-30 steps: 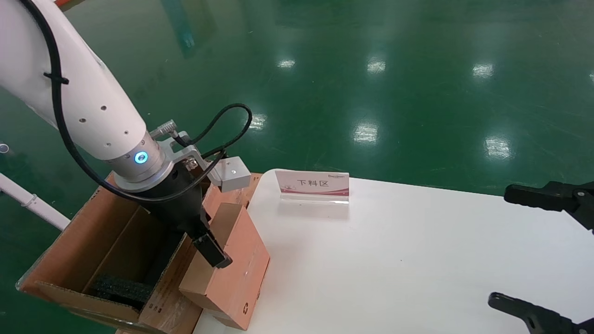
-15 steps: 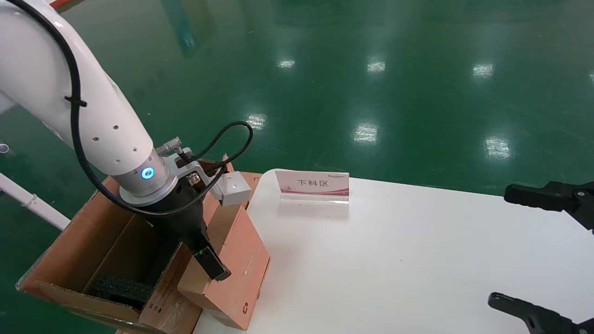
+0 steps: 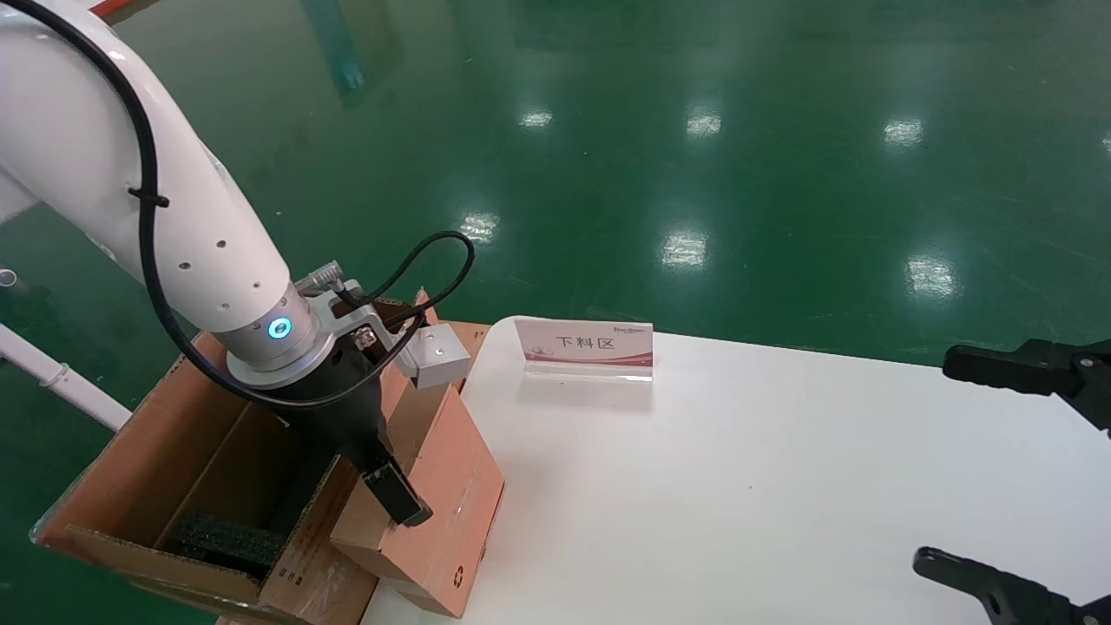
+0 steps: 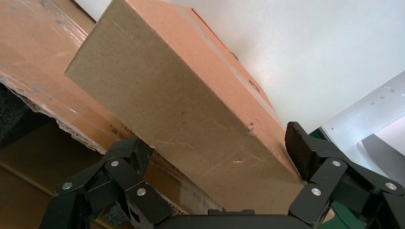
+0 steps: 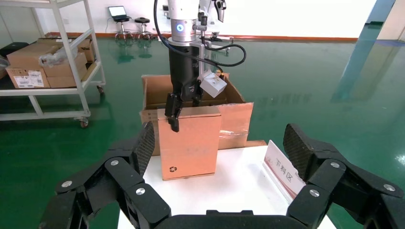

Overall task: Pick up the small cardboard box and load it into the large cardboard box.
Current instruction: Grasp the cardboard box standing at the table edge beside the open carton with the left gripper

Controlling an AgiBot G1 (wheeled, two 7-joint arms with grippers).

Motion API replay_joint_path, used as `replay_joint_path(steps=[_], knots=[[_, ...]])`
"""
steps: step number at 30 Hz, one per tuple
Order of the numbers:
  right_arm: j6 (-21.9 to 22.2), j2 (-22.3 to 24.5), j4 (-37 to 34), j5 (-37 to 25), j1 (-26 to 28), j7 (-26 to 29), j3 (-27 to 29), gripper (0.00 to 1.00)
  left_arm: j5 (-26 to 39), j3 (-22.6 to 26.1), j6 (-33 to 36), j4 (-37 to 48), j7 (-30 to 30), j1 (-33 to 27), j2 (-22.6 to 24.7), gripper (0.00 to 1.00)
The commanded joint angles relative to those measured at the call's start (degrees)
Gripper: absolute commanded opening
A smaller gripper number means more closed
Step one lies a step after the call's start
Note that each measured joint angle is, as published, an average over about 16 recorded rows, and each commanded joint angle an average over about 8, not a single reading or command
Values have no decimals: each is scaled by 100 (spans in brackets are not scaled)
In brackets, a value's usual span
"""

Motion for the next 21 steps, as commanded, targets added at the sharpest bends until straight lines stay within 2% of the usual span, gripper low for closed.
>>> replay_joint_path(steps=[1, 3, 4, 21], knots=[[0, 0, 0, 0, 0, 0, 0, 29, -2, -5, 1, 0, 0, -1, 0, 0], [0, 0, 0, 0, 0, 0, 0, 4, -4, -9, 3, 1, 0, -3, -1, 0], [0, 0, 0, 0, 0, 0, 0, 0, -5, -11, 5, 1, -1, -4, -1, 0], [0, 0, 0, 0, 0, 1, 0, 0, -11, -24, 13, 5, -6, -13, -6, 0]])
